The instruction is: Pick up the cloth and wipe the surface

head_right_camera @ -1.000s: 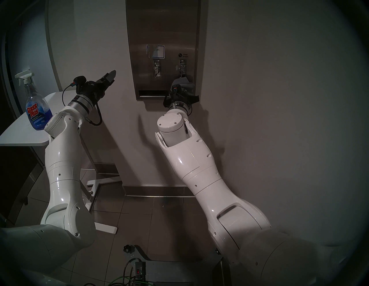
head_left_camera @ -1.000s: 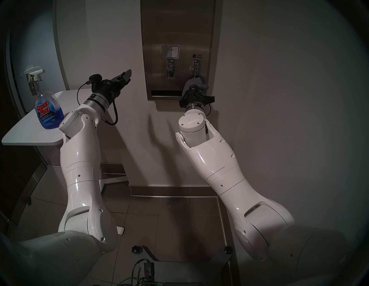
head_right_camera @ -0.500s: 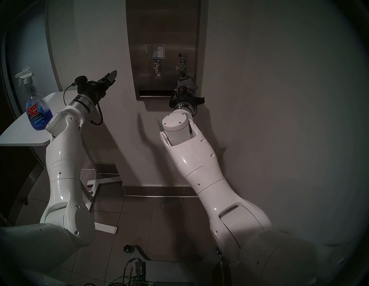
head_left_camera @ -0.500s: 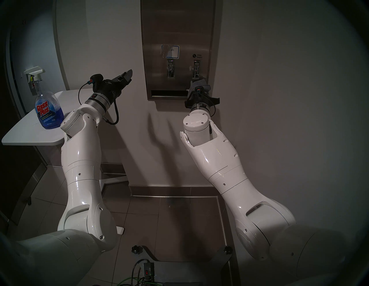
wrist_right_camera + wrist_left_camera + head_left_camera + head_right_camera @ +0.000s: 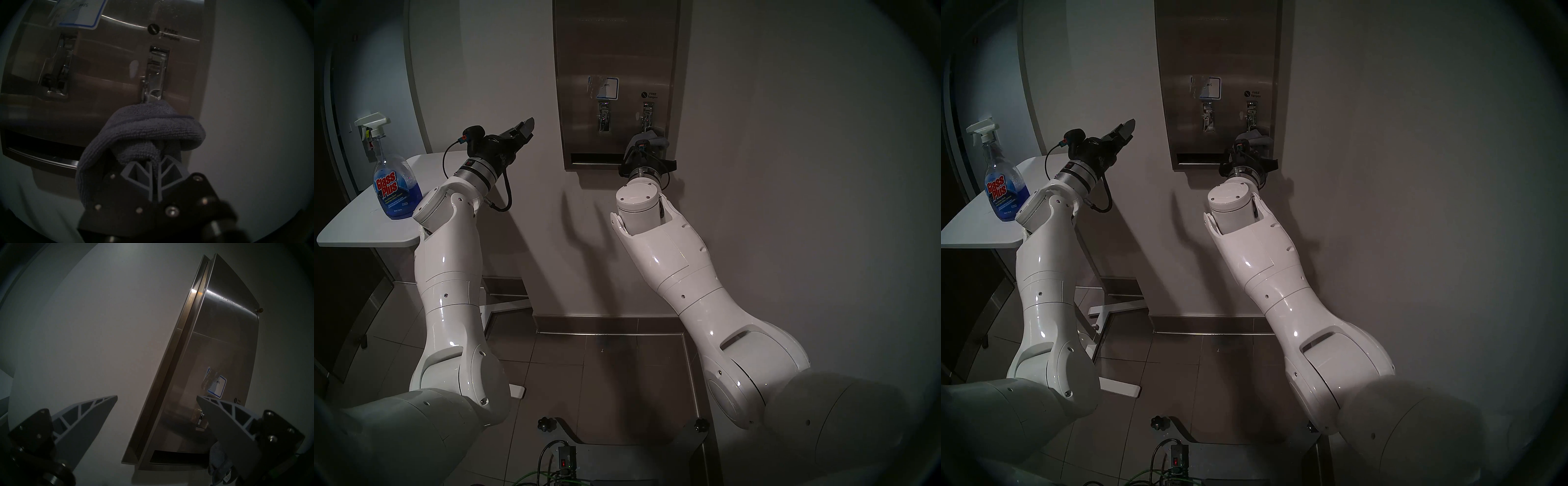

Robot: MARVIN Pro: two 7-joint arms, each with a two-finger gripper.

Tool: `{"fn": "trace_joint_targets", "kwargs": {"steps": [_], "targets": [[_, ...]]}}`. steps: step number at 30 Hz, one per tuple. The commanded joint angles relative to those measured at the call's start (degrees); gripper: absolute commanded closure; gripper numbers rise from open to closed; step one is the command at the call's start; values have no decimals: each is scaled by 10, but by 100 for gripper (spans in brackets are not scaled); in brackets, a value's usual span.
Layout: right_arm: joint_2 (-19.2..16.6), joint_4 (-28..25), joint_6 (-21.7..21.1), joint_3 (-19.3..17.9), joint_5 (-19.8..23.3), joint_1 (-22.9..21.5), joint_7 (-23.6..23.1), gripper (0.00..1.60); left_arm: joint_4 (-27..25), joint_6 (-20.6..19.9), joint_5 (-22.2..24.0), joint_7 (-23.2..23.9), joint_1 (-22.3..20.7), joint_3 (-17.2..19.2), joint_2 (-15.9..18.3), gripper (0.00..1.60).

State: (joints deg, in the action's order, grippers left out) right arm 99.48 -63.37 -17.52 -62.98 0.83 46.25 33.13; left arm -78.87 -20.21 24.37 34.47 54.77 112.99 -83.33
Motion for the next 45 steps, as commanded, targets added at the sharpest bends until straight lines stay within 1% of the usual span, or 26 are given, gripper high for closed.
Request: {"fn": "trace_joint_targets", "kwargs": {"steps": [1, 12, 17, 21, 27, 32, 38, 45], "targets": [[38, 17, 20, -1, 3, -63, -4, 160, -20, 8, 4, 3, -24, 7, 11, 0], [77, 69, 42, 2, 10, -97, -20, 160, -19, 8, 2, 3, -25, 9, 13, 0], [78, 88, 55, -1, 10, -107, -21, 160, -18, 9, 2, 3, -27, 9, 13, 0], [65, 101, 69, -6, 5, -107, -15, 160, -16, 11, 1, 2, -29, 7, 14, 0], [36, 96, 77, -16, -6, -94, 1, 160, -9, 13, 1, 1, -36, 0, 12, 0], [19, 102, 85, -29, -10, -108, 13, 160, -4, 13, 3, 1, -40, -6, 12, 0], [10, 111, 90, -37, -12, -124, 13, 160, 0, 14, 4, 2, -42, -11, 13, 0], [-1, 117, 92, -36, -20, -125, 19, 160, 0, 17, 6, 2, -41, -10, 15, 0]]}}
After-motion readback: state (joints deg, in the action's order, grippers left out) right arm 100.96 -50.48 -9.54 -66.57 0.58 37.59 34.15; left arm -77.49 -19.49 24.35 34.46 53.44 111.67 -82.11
